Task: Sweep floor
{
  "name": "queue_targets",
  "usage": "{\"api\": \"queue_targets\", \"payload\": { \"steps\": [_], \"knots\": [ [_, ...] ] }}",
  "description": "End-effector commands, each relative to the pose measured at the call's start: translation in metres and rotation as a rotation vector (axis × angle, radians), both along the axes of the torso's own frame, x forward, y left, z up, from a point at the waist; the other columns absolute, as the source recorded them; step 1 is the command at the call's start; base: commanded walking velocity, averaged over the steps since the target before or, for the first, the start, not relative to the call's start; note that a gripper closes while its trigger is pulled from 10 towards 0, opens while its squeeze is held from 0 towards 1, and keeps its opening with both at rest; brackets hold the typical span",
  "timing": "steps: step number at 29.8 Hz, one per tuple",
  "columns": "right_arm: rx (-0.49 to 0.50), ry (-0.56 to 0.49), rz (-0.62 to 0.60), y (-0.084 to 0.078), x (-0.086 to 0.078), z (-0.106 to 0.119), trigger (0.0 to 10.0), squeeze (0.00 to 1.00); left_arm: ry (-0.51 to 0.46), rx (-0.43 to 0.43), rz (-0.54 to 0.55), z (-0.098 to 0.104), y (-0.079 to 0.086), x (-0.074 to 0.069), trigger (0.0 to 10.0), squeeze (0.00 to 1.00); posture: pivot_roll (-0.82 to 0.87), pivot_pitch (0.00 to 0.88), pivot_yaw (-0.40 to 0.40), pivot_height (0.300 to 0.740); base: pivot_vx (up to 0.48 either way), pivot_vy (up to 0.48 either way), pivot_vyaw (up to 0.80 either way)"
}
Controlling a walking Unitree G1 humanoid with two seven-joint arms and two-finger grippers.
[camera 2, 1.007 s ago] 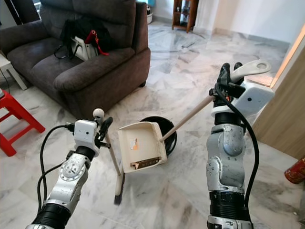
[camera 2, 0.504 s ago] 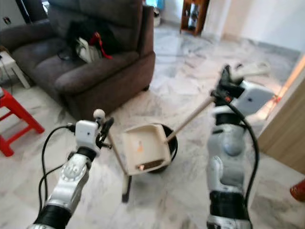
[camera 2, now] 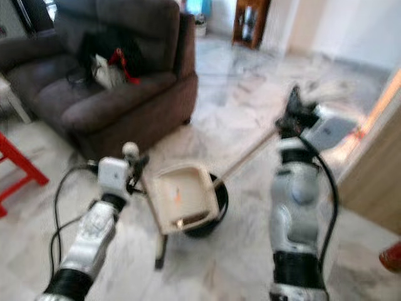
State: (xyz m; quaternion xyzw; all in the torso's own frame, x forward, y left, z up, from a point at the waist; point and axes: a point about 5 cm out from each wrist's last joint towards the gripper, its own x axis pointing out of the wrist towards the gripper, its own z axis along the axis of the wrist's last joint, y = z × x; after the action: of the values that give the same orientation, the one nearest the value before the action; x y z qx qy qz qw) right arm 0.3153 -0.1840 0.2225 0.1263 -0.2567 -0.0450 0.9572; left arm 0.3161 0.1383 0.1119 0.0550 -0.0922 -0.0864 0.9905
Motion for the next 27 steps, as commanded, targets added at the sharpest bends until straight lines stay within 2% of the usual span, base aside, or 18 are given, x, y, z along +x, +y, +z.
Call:
{"api": "queue_targets", "payload": {
  "steps": [1, 27],
  "knots": [
    [0.008, -0.084, -0.022, -0.0054, -0.0048, 0.0179, 10.0, 0.0, -0.053, -0.008, -0.016, 0.0104, -0.0054, 0.0018, 10.0, 0.0, -0.08, 0.0, 0.037, 0.74, 0.307, 0.0, 0.0],
    [0.008, -0.088, -0.009, -0.0037, -0.0041, 0.0204, 10.0, 0.0, -0.054, -0.012, -0.015, 0.0107, -0.0054, 0.0023, 10.0, 0.0, -0.08, 0.0, 0.039, 0.74, 0.312, 0.0, 0.0]
  ]
}}
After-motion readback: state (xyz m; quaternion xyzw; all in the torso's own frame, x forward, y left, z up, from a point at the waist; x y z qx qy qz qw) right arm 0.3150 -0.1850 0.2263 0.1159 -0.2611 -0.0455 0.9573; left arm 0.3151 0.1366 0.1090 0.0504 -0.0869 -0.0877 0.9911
